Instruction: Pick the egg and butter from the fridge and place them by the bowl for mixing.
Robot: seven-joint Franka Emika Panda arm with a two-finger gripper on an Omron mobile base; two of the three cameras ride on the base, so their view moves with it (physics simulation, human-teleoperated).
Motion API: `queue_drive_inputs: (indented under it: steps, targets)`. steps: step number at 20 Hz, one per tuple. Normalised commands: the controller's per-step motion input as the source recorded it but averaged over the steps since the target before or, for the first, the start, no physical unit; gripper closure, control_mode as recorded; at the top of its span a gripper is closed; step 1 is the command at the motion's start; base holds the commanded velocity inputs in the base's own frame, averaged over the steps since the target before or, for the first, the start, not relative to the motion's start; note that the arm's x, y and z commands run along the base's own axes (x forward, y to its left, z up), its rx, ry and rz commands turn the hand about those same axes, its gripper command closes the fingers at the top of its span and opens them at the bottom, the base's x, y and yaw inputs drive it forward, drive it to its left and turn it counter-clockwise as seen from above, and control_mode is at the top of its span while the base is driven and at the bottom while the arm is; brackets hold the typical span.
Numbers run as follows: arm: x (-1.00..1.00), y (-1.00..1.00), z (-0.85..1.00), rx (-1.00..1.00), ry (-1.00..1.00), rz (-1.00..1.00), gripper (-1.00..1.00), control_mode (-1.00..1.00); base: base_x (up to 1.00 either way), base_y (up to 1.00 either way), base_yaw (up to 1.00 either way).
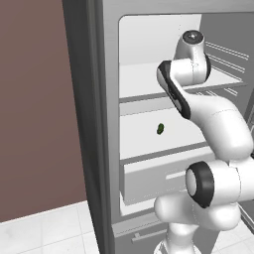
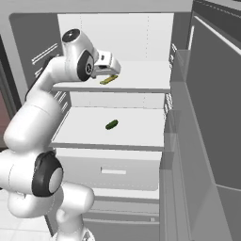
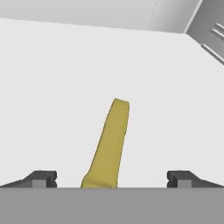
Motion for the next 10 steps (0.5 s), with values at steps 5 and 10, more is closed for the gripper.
queue_drive_inputs:
  steps: [5,10]
  targets:
    - [0.2,-0.11,-0.27,-0.02,0.0,0.0,-1.0,-1.0,0.0,0.0,0.0]
    - [0.31,-0.02,-0.15,0.0,0.0,0.0,-1.0,-1.0,0.0,0.0,0.0]
